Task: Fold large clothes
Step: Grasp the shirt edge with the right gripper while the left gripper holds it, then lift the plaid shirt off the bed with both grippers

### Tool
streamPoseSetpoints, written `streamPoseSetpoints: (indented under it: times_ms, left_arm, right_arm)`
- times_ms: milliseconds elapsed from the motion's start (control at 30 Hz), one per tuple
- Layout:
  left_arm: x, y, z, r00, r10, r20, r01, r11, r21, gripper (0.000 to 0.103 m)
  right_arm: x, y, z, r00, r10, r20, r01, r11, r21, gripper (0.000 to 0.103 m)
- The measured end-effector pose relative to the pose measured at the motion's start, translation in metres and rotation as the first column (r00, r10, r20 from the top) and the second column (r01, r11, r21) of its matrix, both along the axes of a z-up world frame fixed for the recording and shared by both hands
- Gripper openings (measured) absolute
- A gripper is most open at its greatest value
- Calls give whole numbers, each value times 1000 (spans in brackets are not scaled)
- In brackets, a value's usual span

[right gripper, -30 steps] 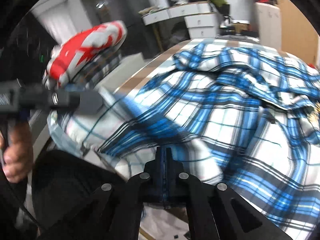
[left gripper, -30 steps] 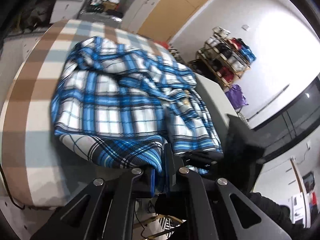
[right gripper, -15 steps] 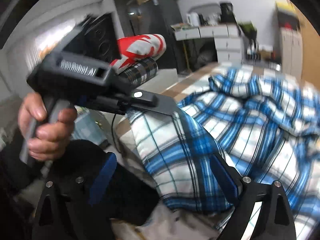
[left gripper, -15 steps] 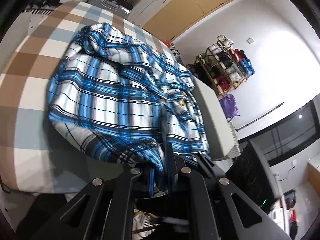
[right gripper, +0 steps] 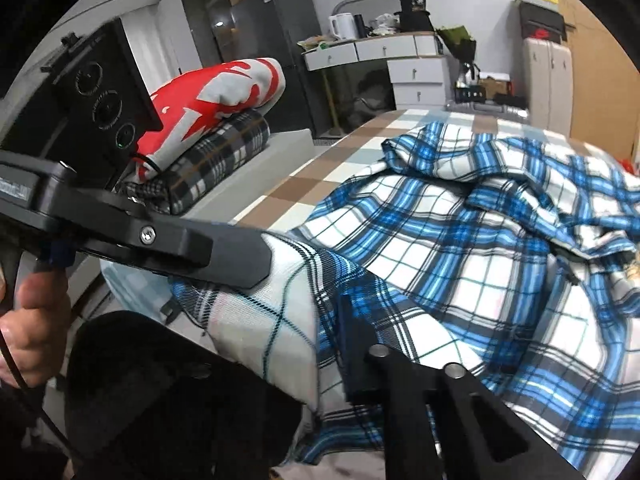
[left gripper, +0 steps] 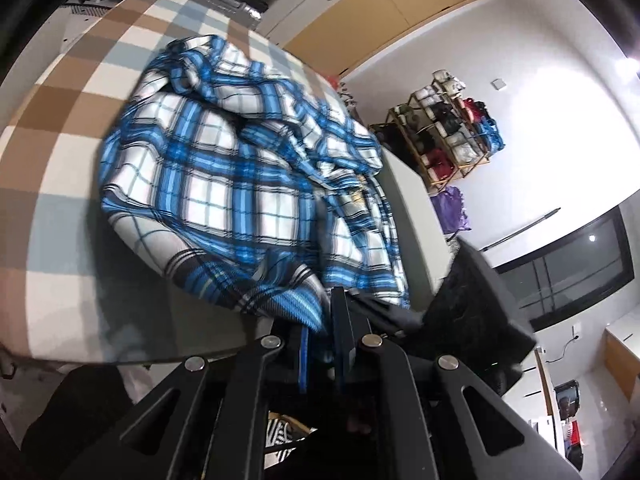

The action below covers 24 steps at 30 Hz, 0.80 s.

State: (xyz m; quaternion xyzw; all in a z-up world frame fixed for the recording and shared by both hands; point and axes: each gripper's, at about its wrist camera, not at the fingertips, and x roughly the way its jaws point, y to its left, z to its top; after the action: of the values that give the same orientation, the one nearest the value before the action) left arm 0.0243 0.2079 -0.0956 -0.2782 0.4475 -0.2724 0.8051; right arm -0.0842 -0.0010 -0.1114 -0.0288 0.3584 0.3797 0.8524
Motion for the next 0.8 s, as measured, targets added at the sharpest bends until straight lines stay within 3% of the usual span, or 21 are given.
streamPoseSetpoints:
  times_ms: [167,233,267,300,367,567,700,800]
  left_arm:
    - [-9,1,-4,1000,5,14,-6,997,73,4]
    - [-10,3,-8,1000,24,-17,-22,996,83,13]
    - [-10,6,-10,999,42,-34,-39,996,84,33]
    - [-11,10,-14,996,73,-58,-68,995,75,61]
    - [-13,19,-19,988,130,-83,-127,991,39,80]
    - [-5,21,-37,980,125,-157,-130,991,-21,81]
    - [8,14,-38,980,105,-167,-124,986,-109,81]
    - [19,8,-41,978,99,-183,-123,984,-125,80]
  right_arm:
    - [-6,0,1,1000,19,20,-19,1000,-12,2]
    - [-7,2,1,999,29,29,-28,999,-20,2]
    - [-7,3,1,999,30,31,-29,999,-19,2]
    - [-6,3,2,999,31,32,-30,999,-18,2]
    - [-7,2,3,999,26,33,-26,1000,-11,2]
    - [-8,0,4,999,37,25,-37,999,2,2]
    - [-15,8,0,996,89,14,-89,996,-18,2]
    - [-22,13,-1,990,140,24,-139,990,-29,2]
